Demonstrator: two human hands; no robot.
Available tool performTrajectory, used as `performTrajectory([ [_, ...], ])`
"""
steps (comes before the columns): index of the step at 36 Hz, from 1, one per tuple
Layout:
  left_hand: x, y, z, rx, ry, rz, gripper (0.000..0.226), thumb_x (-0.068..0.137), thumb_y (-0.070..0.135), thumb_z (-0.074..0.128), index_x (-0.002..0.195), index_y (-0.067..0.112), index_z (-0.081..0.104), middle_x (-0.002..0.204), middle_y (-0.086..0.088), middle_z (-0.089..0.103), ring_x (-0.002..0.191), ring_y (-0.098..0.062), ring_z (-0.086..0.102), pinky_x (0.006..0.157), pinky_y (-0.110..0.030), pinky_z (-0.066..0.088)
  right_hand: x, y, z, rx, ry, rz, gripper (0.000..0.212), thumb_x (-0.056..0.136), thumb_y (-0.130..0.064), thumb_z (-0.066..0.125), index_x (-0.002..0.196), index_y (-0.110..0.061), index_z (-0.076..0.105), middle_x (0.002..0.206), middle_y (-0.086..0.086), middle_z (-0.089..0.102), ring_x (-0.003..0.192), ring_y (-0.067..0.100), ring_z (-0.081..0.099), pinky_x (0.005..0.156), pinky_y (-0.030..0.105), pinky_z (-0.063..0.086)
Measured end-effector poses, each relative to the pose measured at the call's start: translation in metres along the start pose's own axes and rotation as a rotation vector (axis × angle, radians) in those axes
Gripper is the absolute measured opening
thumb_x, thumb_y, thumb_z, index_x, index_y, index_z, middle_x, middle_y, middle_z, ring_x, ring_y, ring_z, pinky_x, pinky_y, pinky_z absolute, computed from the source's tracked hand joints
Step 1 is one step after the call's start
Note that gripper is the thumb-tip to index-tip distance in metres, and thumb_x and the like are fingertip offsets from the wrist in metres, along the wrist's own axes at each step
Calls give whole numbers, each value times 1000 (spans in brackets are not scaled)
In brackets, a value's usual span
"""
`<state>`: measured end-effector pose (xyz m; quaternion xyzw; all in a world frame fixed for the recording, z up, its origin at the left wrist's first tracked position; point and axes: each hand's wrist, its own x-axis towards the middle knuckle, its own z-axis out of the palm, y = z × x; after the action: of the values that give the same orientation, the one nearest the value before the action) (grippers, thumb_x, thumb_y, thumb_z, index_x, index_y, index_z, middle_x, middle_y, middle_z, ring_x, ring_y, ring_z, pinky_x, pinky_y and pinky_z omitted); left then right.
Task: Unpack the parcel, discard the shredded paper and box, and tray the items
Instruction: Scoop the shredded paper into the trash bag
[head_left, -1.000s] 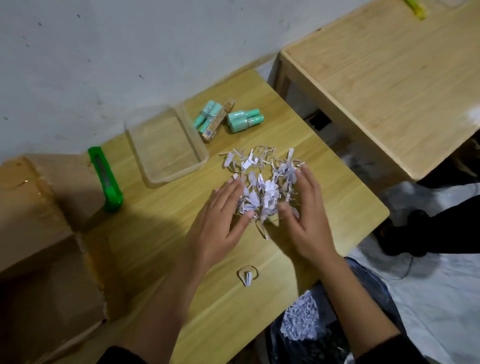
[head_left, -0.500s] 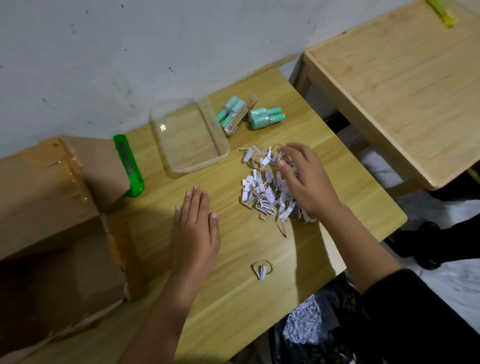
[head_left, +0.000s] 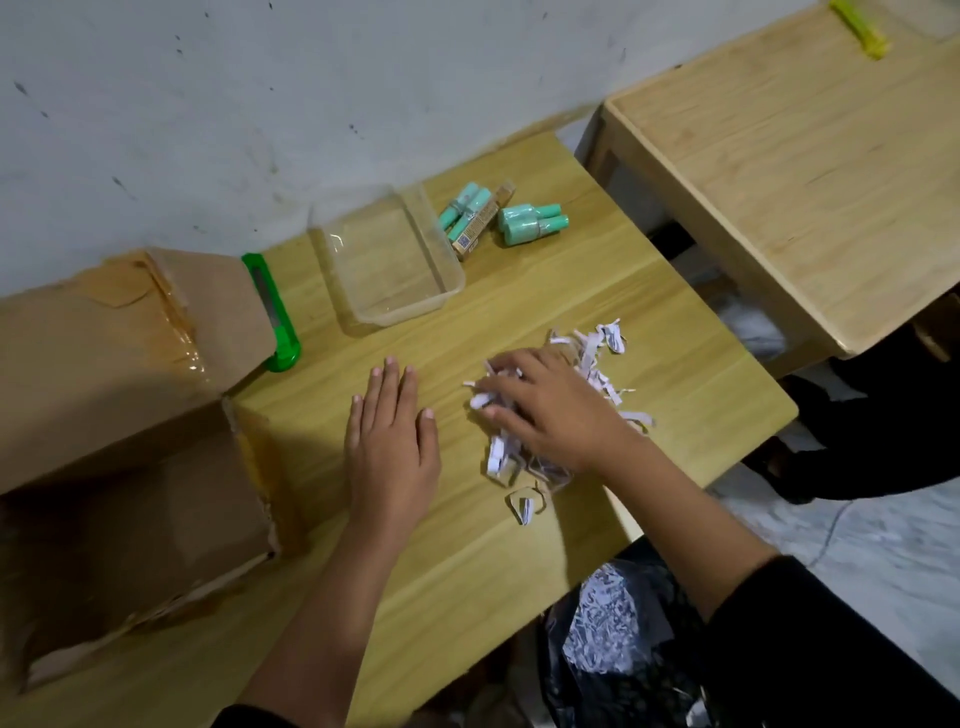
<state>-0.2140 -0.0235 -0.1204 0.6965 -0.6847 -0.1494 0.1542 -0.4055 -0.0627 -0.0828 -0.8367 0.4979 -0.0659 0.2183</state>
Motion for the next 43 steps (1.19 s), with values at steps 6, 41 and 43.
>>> performTrajectory([
  [6,-3,4,-3,-46,-8,4,46,97,21,35,142,12,36,154,-2,24,143,-12,16,117,-32,7,-64,-26,-3,55,229,99,82,79,-68,47,145,-25,26,155,-1,21,146,18,5,120,37,2],
  [41,13,75,11,-301,-397,424,47,101,27,28,147,17,24,154,3,23,142,-5,15,113,-18,12,-48,49,-11,15,16,338,145,37,-87,56,143,-28,-24,151,9,-33,140,35,-25,111,59,-10],
  [43,17,74,13,-285,-392,437,47,101,28,27,147,16,24,154,2,24,142,-8,17,115,-24,16,-42,53,-13,23,-8,308,145,36,-89,53,142,-29,-26,152,11,-31,141,35,-22,114,56,-9],
])
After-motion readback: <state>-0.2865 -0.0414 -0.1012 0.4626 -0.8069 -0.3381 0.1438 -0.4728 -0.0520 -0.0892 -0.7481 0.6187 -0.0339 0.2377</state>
